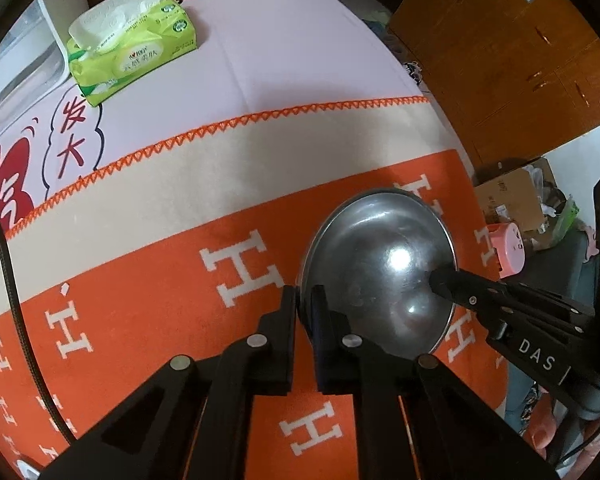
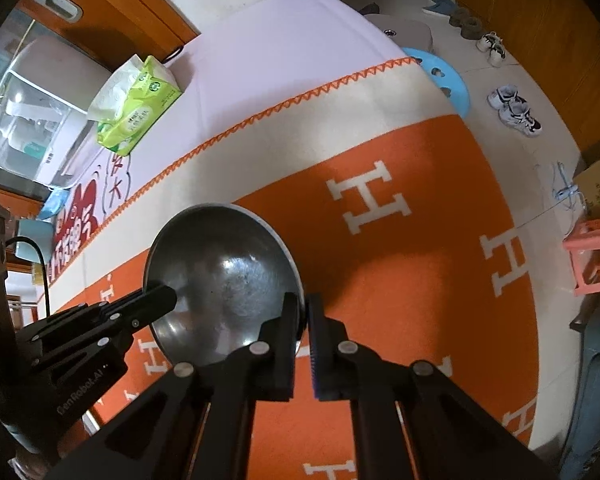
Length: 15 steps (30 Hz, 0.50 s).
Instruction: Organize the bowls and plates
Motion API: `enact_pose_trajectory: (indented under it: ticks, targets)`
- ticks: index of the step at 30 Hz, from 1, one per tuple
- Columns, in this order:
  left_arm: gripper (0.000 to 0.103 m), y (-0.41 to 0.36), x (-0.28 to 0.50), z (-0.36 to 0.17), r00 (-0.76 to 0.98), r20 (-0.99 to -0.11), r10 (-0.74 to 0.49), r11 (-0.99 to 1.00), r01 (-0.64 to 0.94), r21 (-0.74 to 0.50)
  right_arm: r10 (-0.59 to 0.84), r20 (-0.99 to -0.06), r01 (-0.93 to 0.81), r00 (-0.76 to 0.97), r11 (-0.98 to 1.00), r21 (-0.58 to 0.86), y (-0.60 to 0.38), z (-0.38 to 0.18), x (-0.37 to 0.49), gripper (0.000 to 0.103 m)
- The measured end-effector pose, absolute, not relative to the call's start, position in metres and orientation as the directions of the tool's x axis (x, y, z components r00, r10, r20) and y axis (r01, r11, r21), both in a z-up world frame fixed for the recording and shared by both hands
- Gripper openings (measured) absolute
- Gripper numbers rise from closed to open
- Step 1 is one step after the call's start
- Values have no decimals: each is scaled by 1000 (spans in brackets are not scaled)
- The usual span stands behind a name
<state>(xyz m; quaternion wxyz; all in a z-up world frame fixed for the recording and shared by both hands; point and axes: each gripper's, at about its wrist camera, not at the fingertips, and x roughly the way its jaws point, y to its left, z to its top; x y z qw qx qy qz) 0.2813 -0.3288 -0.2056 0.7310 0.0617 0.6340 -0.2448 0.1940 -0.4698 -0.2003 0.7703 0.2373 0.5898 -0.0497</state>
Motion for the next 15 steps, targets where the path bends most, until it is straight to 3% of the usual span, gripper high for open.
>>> enact_pose_trajectory:
  ticks: [15]
  targets:
    - [6,-276,238,-128,130,-951,-281,877,437,-199,250,-901,295,355,884,362,-431,-148,151,5]
